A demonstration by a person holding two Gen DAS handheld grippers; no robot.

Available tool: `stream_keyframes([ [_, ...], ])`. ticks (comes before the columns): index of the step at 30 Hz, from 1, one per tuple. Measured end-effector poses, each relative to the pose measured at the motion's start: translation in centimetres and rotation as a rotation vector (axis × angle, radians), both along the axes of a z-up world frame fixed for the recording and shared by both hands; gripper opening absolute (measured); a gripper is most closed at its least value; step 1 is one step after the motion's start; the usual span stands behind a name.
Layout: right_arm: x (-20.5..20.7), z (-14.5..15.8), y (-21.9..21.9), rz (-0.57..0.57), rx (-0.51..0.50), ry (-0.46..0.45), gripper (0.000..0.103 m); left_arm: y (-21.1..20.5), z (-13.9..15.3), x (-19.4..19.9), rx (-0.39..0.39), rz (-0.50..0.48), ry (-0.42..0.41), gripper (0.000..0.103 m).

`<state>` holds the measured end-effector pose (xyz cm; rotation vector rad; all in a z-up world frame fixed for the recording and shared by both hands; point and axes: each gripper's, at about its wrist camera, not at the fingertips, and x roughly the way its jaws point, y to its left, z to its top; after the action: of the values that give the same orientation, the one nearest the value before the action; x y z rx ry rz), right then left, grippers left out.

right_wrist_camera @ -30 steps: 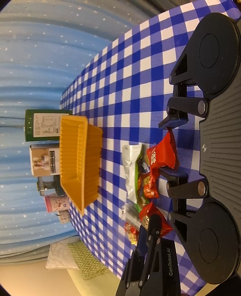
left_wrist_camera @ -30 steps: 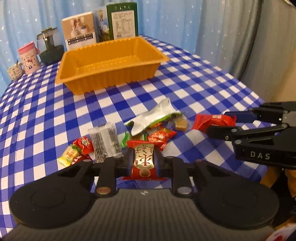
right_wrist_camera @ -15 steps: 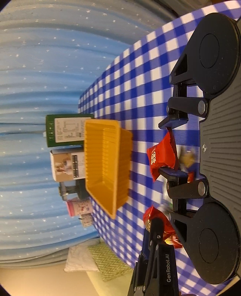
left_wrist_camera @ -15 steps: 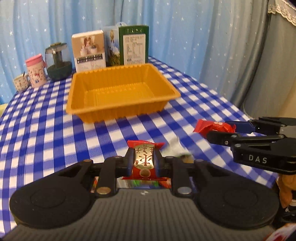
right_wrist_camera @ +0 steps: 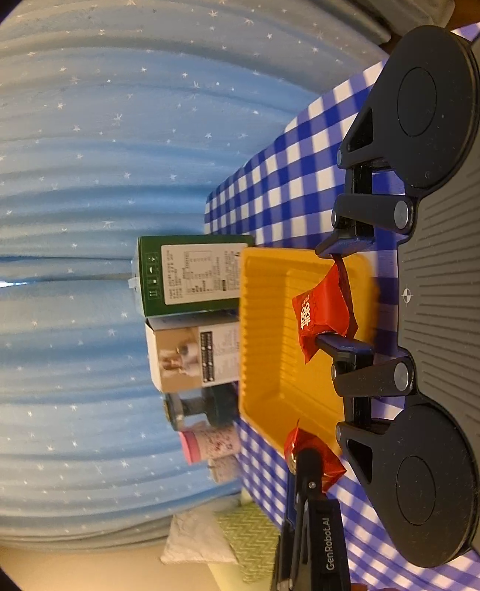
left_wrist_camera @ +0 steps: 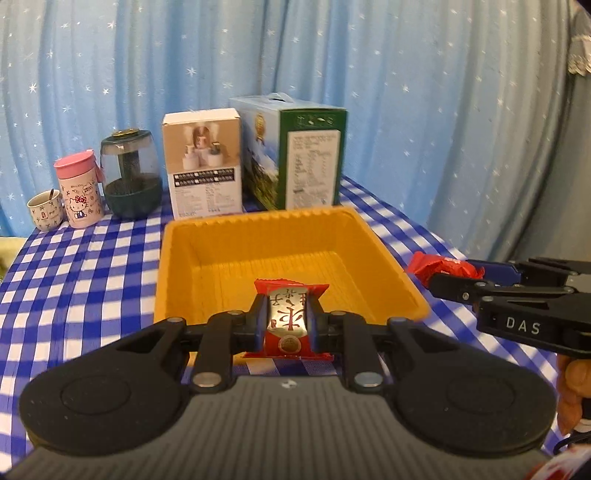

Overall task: Organize snacks
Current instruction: 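Carry both red packets into the orange tray and open both grippers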

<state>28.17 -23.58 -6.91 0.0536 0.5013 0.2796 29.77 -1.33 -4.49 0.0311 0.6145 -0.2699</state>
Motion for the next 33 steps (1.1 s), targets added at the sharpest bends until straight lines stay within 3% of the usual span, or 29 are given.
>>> stream_keyframes([
  [12, 7.8, -2.3, 2.9, 0.016, -0.016, 0.054, 0.045, 2.0, -2.3, 5.2, -0.039, 0.061, 0.014, 0.019],
  [16, 8.9, -3.0, 3.7, 0.023, -0.024, 0.073, 0.045, 2.3, -3.4, 5.9, -0.049, 0.083, 0.005, 0.020],
  [18, 9.1, -3.2, 4.0, 0.026, -0.026, 0.079, 0.045, 2.5, -3.9, 6.0, -0.041, 0.098, 0.018, 0.031],
  [33, 9.3, -3.5, 4.4, 0.039, 0.001, 0.077, 0.046, 3.4, -3.9, 5.8, -0.046, 0.117, 0.050, 0.032],
])
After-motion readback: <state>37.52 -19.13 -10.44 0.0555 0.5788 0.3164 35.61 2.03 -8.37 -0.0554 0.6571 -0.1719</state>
